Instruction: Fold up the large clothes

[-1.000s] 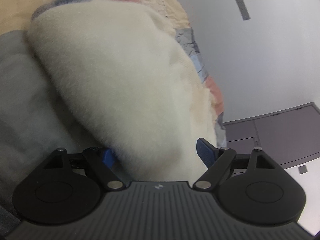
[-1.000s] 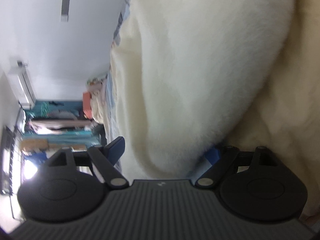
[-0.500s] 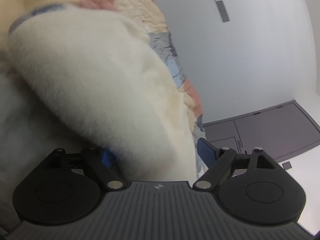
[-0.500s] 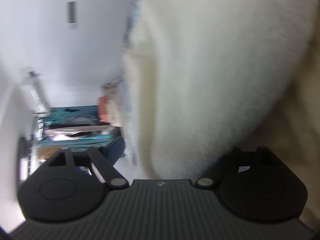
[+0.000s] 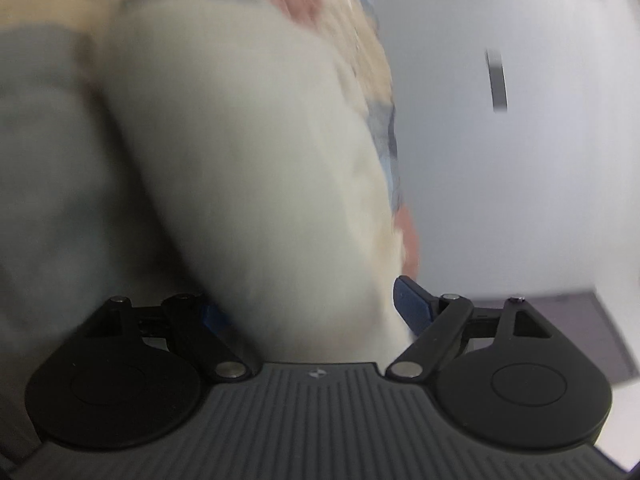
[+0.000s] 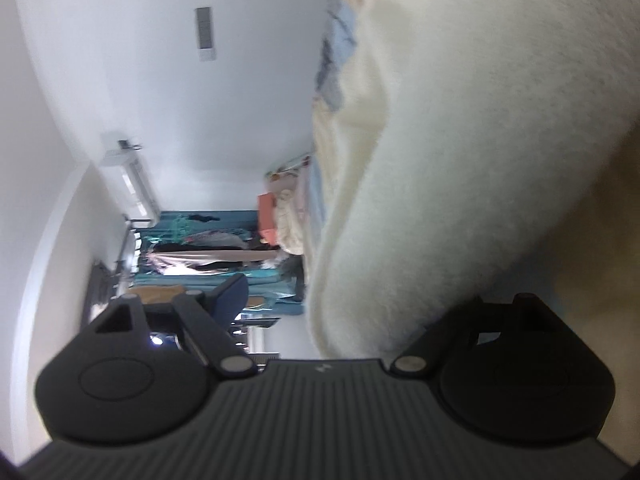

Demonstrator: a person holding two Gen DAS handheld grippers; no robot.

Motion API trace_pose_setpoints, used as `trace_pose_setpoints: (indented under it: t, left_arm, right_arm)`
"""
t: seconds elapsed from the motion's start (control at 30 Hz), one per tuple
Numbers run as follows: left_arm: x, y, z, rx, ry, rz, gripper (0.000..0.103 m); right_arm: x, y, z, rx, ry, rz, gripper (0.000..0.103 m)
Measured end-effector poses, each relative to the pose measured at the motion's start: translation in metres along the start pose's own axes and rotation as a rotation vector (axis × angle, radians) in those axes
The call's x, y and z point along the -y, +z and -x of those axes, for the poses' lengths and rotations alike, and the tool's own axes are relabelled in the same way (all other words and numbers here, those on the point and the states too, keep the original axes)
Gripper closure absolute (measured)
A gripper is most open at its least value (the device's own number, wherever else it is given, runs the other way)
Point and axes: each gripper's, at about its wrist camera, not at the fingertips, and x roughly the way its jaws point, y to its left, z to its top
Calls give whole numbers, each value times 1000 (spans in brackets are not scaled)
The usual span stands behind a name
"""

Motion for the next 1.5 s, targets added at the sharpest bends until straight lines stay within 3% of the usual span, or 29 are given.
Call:
trace_pose_setpoints:
  t: [0.27, 0.33, 0.6, 0.73, 0.87, 0.93, 1.07, 1.37, 1.5]
  left_arm:
    - [6, 3, -9, -1, 103, -47, 27]
    - [2, 8, -10, -2, 106, -33, 27]
    - [-6, 17, -8, 8, 140, -31, 36]
    - [-6, 23, -9, 2, 135, -13, 44]
    - [-2, 26, -12, 3, 133, -21, 55]
    - [2, 25, -10, 9, 129, -51, 60]
    - [17, 23, 1, 18, 68, -116, 69]
    - [50, 13, 47, 24, -33, -201, 69]
    - [66, 8, 74, 23, -24, -229, 69]
  right_arm:
    - [15, -13, -3, -6, -223, 9, 17]
    - [16, -14, -1, 3, -231, 2, 19]
    - [20, -1, 27, 204, -301, 7, 20]
    - [23, -3, 28, 230, -327, 33, 25]
    - [15, -5, 24, 236, -363, 124, 48]
    - [13, -6, 26, 247, -361, 148, 58]
    - [2, -9, 34, 270, -321, 216, 69]
    - [-49, -22, 53, 250, -267, 403, 70]
    - [-71, -35, 70, 237, -272, 453, 70]
